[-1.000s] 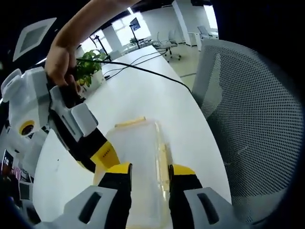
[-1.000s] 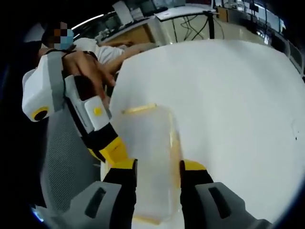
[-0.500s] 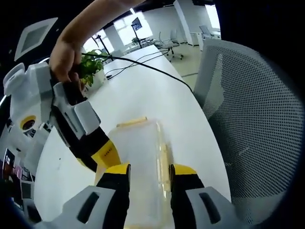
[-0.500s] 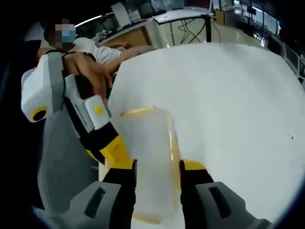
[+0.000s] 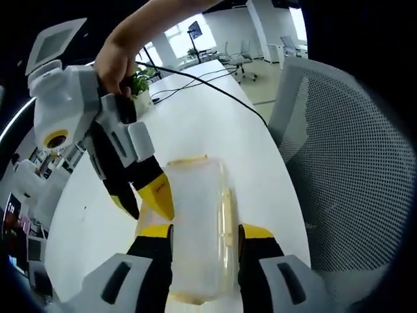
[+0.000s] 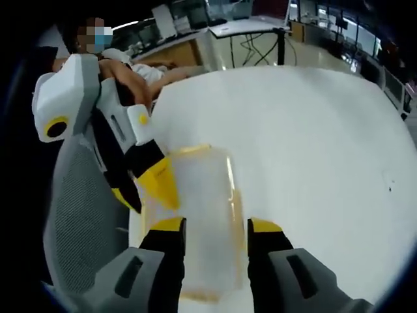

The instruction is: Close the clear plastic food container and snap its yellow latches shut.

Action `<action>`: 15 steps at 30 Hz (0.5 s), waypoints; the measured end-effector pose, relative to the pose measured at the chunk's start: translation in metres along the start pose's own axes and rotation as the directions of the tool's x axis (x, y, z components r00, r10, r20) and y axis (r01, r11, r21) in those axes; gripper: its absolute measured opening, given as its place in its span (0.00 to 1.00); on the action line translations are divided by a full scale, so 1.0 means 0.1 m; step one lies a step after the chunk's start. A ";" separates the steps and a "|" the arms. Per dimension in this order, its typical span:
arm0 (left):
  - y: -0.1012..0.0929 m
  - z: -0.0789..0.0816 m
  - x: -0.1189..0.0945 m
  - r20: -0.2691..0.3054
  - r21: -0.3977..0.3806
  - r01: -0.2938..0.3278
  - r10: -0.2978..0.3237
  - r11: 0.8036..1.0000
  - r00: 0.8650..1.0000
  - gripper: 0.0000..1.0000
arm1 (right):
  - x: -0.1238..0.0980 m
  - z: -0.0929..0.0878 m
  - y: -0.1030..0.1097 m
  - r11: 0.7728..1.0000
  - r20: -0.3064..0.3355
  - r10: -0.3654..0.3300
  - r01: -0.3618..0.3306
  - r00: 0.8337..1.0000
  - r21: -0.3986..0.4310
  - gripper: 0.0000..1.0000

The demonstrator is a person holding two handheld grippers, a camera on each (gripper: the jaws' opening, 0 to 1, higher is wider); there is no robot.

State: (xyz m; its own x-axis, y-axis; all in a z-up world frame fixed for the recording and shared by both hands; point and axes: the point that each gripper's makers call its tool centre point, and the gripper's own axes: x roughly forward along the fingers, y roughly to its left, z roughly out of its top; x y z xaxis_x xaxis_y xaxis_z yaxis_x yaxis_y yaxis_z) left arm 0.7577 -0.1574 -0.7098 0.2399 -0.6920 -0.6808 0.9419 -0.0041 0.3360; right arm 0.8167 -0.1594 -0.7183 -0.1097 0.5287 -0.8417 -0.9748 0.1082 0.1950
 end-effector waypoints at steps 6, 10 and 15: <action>0.08 -0.02 -0.05 0.008 -0.065 -0.023 0.024 0.998 1.000 0.37 | -0.09 -0.02 -0.01 0.999 0.025 -0.038 0.038 0.999 0.006 0.37; 0.12 -0.05 -0.09 0.009 -0.128 -0.036 0.037 0.991 0.999 0.39 | -0.14 -0.05 0.01 0.998 0.042 -0.060 0.060 0.997 0.009 0.39; 0.18 -0.10 -0.13 0.014 -0.200 -0.056 0.060 0.978 0.998 0.42 | -0.25 -0.11 0.03 0.995 0.063 -0.100 0.099 0.993 0.022 0.41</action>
State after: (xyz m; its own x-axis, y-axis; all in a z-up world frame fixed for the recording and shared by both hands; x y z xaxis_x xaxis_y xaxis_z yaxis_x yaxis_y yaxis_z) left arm 0.7740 -0.1415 -0.7009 0.2929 -0.7009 -0.6503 0.9549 0.1794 0.2368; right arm 0.8143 -0.1815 -0.7027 0.0007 0.5673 -0.8235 -0.9763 0.1787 0.1223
